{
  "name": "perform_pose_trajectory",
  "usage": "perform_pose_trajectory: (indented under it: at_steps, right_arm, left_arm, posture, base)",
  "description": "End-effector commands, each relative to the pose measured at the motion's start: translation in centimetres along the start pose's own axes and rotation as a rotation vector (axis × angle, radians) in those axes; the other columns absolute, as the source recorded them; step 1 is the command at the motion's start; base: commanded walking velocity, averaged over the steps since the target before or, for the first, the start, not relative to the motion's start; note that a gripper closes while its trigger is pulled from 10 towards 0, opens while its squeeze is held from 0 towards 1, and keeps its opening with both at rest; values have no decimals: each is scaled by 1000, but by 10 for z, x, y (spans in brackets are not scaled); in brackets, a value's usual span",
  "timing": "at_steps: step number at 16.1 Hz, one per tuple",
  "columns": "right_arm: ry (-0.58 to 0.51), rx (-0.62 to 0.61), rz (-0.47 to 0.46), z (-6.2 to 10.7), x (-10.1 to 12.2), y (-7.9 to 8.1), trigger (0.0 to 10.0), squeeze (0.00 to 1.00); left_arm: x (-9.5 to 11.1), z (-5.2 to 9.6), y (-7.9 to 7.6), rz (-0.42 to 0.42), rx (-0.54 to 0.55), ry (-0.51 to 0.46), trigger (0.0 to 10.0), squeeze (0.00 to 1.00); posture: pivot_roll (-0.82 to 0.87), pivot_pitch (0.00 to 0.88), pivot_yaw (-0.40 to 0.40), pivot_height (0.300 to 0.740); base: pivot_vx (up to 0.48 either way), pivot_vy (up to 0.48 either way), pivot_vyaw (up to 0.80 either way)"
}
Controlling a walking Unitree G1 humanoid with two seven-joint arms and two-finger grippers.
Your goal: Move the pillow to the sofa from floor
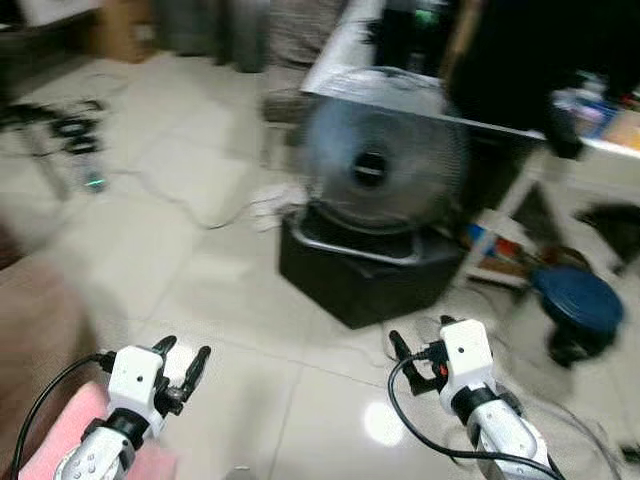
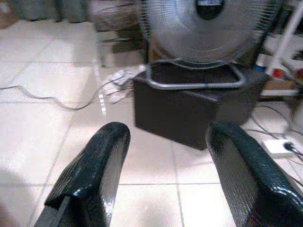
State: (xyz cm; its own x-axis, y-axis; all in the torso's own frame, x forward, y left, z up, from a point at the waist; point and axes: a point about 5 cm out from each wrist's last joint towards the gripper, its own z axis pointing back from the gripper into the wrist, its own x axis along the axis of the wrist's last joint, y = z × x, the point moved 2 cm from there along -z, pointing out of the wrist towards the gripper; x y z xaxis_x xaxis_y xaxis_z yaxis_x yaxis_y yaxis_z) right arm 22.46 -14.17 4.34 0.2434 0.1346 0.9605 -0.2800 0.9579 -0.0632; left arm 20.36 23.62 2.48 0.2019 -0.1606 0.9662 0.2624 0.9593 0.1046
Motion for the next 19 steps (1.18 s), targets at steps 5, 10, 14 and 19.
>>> perform_pose_trajectory:
  at_steps: [5, 10, 14, 19]
  right_arm:
    - [-50, -68, 20, 7, 11, -13, 10000, 561]
    - [-68, -53, 19, 9, 21, -14, 10000, 561]
    - [-56, -52, 20, 12, 20, -15, 10000, 561]
    - [-47, -44, 21, 13, 19, -11, 10000, 584]
  left_arm:
    - [8, 5, 24, 46, 82, -41, 10000, 0]
    - [25, 11, 43, 6, 105, -82, 10000, 0]
    - [24, 9, 37, 15, 75, -77, 10000, 0]
    - [22, 7, 25, 14, 48, -68, 10000, 0]
  posture:
    - [-33, 6, -64, 740]
    - [-31, 17, -71, 740]
    - [-32, 20, -70, 740]
    - [-33, 22, -67, 740]
  base:
    - [0, 0, 788]
    - [0, 0, 788]
    - [0, 0, 788]
    - [0, 0, 779]
